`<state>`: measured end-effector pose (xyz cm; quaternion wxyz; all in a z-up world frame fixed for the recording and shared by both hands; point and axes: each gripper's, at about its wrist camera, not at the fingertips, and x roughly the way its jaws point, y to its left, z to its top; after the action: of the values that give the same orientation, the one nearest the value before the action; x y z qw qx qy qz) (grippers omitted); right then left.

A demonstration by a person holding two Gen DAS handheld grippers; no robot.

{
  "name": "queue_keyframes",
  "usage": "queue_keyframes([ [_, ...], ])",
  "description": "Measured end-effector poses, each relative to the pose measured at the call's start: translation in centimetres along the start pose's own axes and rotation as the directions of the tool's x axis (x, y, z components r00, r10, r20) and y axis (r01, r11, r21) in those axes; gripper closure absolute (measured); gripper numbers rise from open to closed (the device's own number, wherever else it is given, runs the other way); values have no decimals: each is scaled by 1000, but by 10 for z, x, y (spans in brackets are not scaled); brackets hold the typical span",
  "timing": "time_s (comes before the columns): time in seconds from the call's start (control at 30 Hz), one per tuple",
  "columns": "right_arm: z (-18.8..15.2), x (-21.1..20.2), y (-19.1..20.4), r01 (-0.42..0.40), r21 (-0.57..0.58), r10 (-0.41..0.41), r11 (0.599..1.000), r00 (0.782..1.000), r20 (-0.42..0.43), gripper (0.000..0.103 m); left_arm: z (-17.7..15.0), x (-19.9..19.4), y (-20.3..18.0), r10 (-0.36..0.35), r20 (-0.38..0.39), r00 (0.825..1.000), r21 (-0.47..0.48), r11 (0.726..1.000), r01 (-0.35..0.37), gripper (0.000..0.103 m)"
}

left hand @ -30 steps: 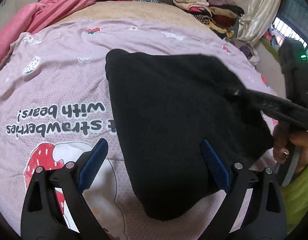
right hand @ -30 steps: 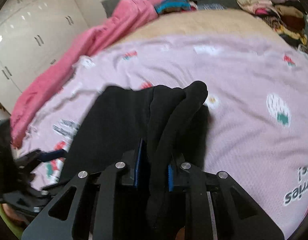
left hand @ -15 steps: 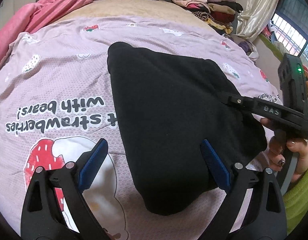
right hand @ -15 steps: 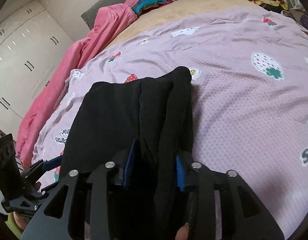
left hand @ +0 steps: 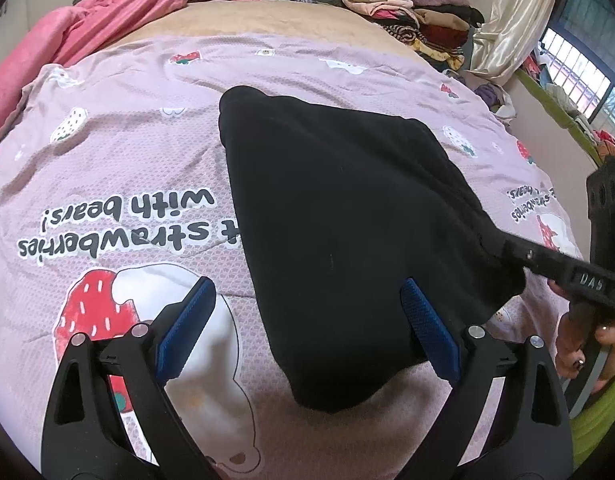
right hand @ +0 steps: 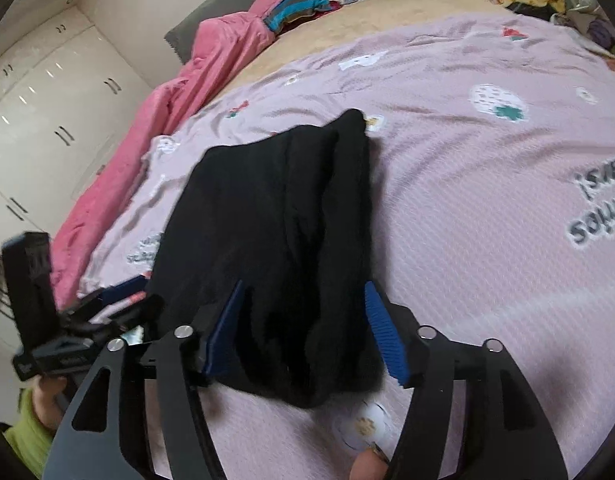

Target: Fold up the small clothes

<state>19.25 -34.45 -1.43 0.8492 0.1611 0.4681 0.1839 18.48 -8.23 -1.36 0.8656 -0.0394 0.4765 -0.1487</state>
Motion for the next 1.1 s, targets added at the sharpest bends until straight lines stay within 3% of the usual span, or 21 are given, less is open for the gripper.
queue_keyframes([
  [0.13,-15,-4,-2,103,-6,-103,995,995,-2,40,-6,-4,0,-2,0,1000,2,1000,2,16],
  [0.3,-27,-28,12,138,-43,-134,989,987,85,38,-17,-17,-2,7,15,1000,10,1000,-7,13],
  [0.37,-33,-42,23,172,-67,-161,983,977,138,24,-20,-23,-3,16,28,999,13,1000,-17,10],
  [0.53,-55,-74,47,241,-121,-205,963,947,249,9,-34,-45,-5,15,64,998,12,1000,-16,10],
  [0.77,-91,-103,72,307,-139,-242,941,902,358,5,-55,-76,-4,8,120,993,22,1000,-11,10],
  [1.1,-134,-124,90,368,-133,-283,920,861,423,4,-96,-107,3,23,173,985,31,999,-29,10],
])
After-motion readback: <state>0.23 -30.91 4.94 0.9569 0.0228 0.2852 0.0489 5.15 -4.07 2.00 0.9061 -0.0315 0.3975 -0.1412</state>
